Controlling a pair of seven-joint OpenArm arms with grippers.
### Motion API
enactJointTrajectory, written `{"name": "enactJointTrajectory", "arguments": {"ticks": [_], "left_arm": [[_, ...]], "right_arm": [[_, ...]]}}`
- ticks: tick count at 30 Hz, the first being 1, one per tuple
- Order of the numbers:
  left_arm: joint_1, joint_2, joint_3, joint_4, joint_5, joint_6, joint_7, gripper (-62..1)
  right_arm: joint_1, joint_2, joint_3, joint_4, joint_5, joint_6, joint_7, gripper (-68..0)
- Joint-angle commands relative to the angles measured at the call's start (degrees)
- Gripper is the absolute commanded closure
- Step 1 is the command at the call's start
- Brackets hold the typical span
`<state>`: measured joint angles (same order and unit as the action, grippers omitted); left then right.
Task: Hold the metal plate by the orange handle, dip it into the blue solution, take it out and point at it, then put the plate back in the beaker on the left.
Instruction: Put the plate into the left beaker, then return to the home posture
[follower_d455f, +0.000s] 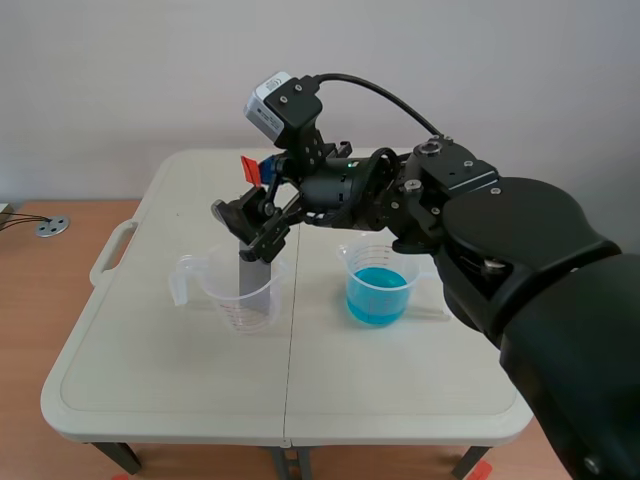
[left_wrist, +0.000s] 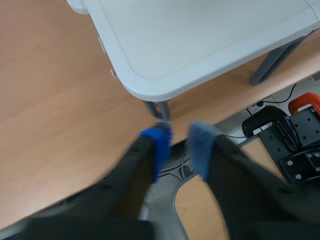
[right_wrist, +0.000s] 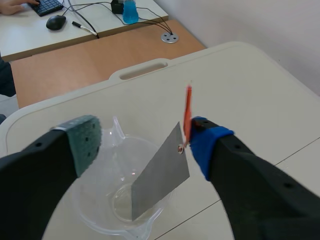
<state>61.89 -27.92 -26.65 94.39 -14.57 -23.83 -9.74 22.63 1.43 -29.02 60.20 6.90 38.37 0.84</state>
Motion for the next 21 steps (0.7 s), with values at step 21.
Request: {"name": "enactJointTrajectory", "arguments": {"ticks": [21], "left_arm": [[0.0, 0.3, 0.0, 0.9, 0.9, 0.0, -1.0, -62.3]], "right_arm": [[-0.7, 1.8, 6.5, 7.0, 6.1, 0.0, -1.1, -66.5]]}}
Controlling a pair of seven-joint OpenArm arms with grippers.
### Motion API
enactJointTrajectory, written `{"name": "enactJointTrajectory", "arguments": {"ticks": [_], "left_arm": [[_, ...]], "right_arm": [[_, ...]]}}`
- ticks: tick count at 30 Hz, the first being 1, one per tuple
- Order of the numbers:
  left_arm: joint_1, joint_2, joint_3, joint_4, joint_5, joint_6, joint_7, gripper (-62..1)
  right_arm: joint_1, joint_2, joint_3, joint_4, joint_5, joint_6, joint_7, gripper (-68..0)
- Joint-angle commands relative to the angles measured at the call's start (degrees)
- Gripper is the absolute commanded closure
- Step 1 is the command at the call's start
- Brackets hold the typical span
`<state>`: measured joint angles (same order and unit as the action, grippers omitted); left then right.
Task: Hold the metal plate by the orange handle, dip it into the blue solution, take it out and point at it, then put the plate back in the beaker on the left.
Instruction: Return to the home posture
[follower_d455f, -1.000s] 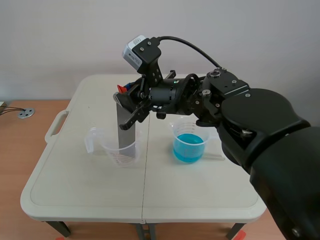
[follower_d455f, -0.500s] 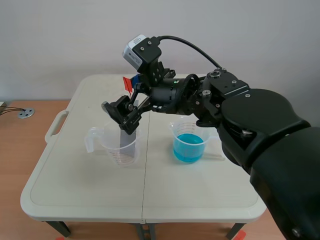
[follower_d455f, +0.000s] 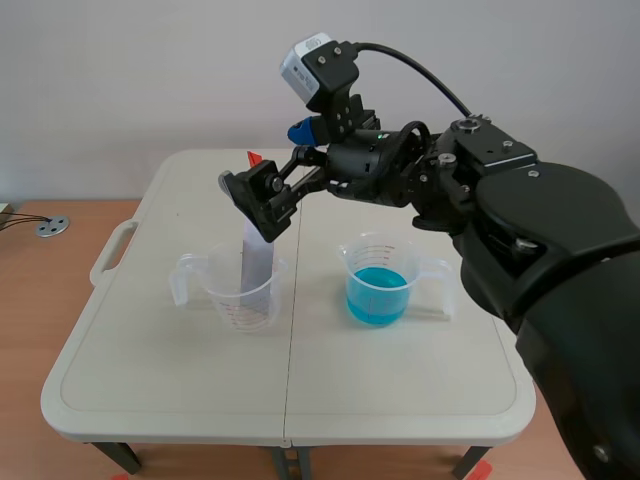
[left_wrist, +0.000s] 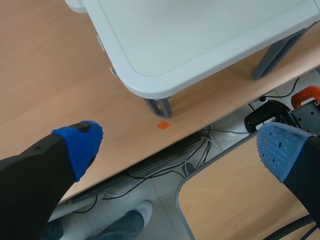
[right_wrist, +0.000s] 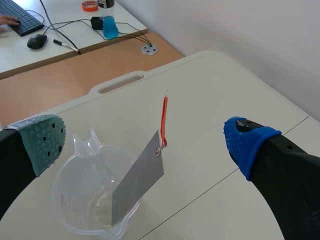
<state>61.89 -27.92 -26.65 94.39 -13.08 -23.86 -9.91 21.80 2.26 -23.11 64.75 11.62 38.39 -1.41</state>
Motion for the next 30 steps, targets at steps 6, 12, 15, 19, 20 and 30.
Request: {"name": "enactJointTrajectory", "arguments": {"ticks": [6, 12, 15, 19, 20, 30], "left_arm": [[-2.8, 0.2, 0.0, 0.9, -0.8, -1.4, -6.6, -62.3], [-14.3, 0.1, 0.8, 1.2, -0.8, -2.9, -6.6, -62.3], [-19.5, 0.1, 1.9, 1.3, -0.8, -2.9, -6.5, -62.3], [-24.8, -0.1, 3.8, 1.3, -0.7, -2.9, -6.4, -62.3], [-25.9, -0.6, 4.6, 1.3, -0.8, -3.0, -5.8, -62.3], [-34.4, -4.7, 13.6, 1.4, -0.8, -2.9, -2.4, -62.3]], "right_arm": [[-5.8, 4.7, 2.4, 11.7, 6.9, 0.0, -2.7, -66.5], [-14.6, 8.7, 5.9, 23.3, 11.2, 0.0, -6.9, -66.5], [-19.8, 10.2, 8.5, 28.9, 11.5, 0.0, -8.1, -66.5], [-26.1, 12.6, 11.7, 35.2, 11.8, 0.0, -8.4, -66.4], [-27.6, 13.2, 12.3, 36.5, 12.1, 0.0, -8.4, -66.4], [-40.9, 17.3, 18.4, 45.3, 14.4, 0.0, -8.3, -66.3]]}}
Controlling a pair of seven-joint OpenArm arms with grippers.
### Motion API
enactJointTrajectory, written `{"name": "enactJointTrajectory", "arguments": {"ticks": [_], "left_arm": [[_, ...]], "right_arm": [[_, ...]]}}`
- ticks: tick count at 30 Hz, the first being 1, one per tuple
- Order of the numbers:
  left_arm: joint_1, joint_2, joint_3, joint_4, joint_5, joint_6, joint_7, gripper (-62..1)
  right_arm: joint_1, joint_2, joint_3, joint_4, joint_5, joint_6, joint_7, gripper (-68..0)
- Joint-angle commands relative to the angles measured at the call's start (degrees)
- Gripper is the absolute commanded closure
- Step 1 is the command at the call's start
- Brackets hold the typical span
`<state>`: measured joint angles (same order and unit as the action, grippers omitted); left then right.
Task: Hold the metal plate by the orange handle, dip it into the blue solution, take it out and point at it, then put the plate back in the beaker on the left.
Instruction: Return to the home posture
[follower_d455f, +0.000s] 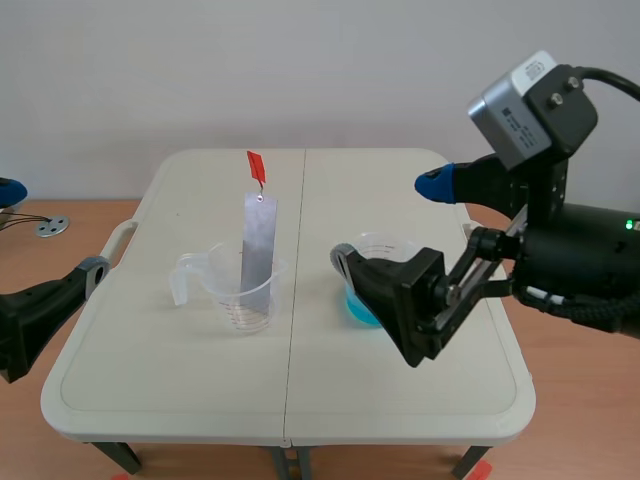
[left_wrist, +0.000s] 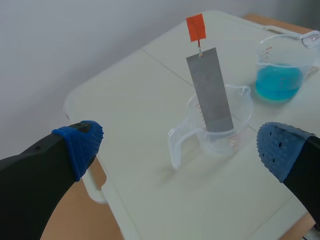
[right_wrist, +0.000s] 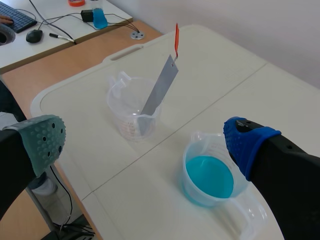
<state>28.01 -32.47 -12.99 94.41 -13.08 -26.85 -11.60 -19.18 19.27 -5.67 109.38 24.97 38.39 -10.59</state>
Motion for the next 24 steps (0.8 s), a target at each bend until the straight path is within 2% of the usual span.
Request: {"name": "enactJointTrajectory", "arguments": {"ticks": [1, 8, 15, 19, 24], "left_arm": [[-1.4, -0.1, 0.6, 1.4, -0.8, 0.1, -0.7, -62.3], [-7.5, -0.1, 6.3, 2.3, -0.5, 0.1, 1.4, -62.3], [-10.1, -0.1, 12.3, 7.3, -0.3, 0.1, 4.2, -62.3], [-10.1, -0.1, 15.3, 9.4, -0.4, 0.9, 4.5, -62.3], [-10.1, -0.1, 19.1, 9.8, -0.4, 4.1, 5.2, -62.3]], "right_arm": [[-1.0, 0.3, 1.9, 1.1, 1.3, 0.2, 0.9, -66.3], [-4.7, 0.3, 5.8, 3.0, 1.5, 0.2, 0.8, -66.3], [-4.7, 0.4, 5.8, 3.0, 1.4, 0.2, 0.8, -66.3], [-4.7, 0.4, 5.8, 3.0, 1.4, 0.2, 0.8, -66.3], [-4.7, 0.4, 5.8, 3.0, 1.4, 0.2, 0.8, -66.3]]}}
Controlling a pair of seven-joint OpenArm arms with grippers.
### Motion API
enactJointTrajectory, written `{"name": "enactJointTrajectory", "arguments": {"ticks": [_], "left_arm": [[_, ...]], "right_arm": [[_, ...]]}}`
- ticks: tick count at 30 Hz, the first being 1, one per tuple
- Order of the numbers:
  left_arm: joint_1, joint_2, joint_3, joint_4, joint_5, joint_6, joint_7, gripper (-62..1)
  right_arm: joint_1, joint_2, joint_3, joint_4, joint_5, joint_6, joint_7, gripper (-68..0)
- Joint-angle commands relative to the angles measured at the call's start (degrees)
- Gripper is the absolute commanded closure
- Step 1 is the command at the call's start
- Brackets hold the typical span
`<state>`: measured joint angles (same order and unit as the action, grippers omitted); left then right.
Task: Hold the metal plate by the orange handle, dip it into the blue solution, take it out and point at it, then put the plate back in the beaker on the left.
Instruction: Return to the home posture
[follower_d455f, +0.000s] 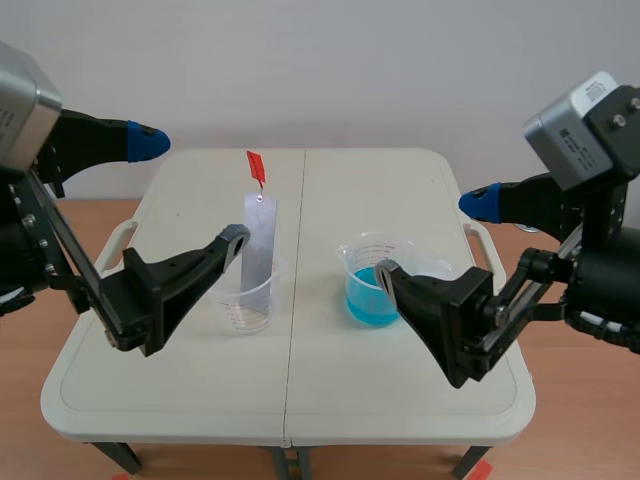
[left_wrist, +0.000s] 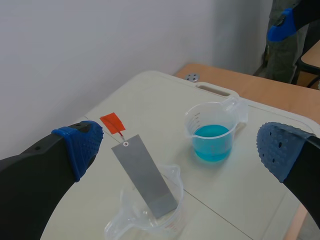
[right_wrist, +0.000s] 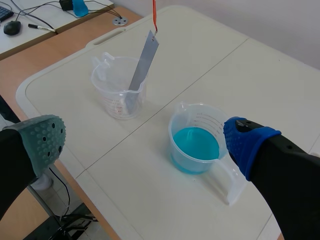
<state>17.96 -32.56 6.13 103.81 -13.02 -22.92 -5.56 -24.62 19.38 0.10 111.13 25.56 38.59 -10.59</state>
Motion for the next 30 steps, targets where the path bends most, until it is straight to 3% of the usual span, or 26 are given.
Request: {"name": "enactJointTrajectory", "arguments": {"ticks": [1, 30], "left_arm": [[0.0, 0.0, 0.5, 0.4, -0.4, 0.2, -0.8, -62.3], [0.0, 0.0, 1.4, 0.4, -0.4, 0.7, 0.7, -62.3]], "right_arm": [[0.8, 0.3, 0.0, 1.2, 0.8, 0.0, 0.8, -66.3], [0.8, 0.3, 0.0, 1.2, 0.6, 0.0, 0.8, -66.3]]}}
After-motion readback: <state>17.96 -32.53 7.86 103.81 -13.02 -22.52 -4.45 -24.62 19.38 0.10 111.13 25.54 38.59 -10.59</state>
